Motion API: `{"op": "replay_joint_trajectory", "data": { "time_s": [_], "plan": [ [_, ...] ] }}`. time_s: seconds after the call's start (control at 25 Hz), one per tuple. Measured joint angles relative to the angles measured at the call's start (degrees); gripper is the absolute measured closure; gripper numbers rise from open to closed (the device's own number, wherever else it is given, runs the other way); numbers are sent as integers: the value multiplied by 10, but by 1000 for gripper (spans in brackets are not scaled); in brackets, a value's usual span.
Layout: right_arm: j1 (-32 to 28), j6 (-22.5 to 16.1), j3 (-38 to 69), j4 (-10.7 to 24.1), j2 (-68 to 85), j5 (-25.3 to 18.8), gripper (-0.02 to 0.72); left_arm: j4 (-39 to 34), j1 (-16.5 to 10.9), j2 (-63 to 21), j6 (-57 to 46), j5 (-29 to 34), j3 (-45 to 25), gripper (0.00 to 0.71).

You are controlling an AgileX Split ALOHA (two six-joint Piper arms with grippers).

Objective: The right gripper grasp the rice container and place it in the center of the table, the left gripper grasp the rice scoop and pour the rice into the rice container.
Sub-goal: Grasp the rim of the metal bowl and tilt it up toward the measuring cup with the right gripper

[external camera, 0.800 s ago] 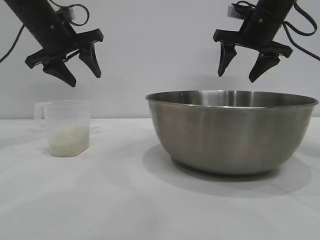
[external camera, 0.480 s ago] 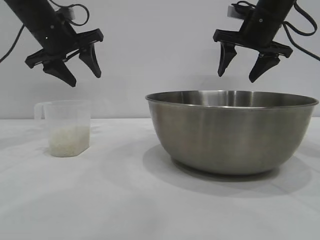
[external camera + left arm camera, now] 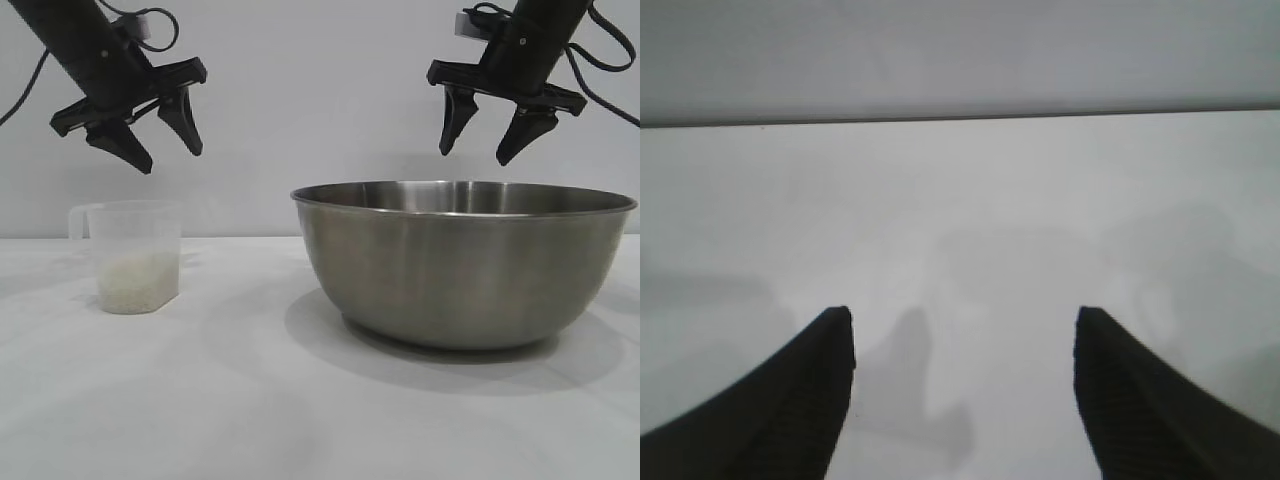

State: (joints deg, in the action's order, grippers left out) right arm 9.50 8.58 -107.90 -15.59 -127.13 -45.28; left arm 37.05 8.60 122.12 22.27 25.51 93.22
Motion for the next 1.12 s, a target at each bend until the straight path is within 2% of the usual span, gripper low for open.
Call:
{"op": "replay_joint_trajectory", "data": {
  "time_s": [0.12, 0.2, 0.32, 0.48, 0.52, 0.6, 0.8, 1.12],
  "plan": [
    [0, 0, 0, 21, 0, -26, 220, 0, 0, 0, 0, -1, 0, 291],
    [0, 0, 0, 45, 1, -59, 220, 0, 0, 0, 0, -1, 0, 291],
    [0, 0, 0, 72, 16, -124, 220, 0, 0, 0, 0, -1, 0, 291],
    [-1, 0, 0, 78, 42, -226, 220, 0, 0, 0, 0, -1, 0, 291],
    [-2, 0, 0, 78, 48, -239, 220, -1, 0, 0, 0, -1, 0, 291],
    [-2, 0, 0, 71, 59, -249, 220, -1, 0, 0, 0, -1, 0, 291],
    [0, 0, 8, 25, 81, -253, 220, -1, 0, 0, 0, -1, 0, 291],
    [10, 0, 145, 21, 136, -253, 220, -1, 0, 0, 1, -1, 0, 291]
  ]
}}
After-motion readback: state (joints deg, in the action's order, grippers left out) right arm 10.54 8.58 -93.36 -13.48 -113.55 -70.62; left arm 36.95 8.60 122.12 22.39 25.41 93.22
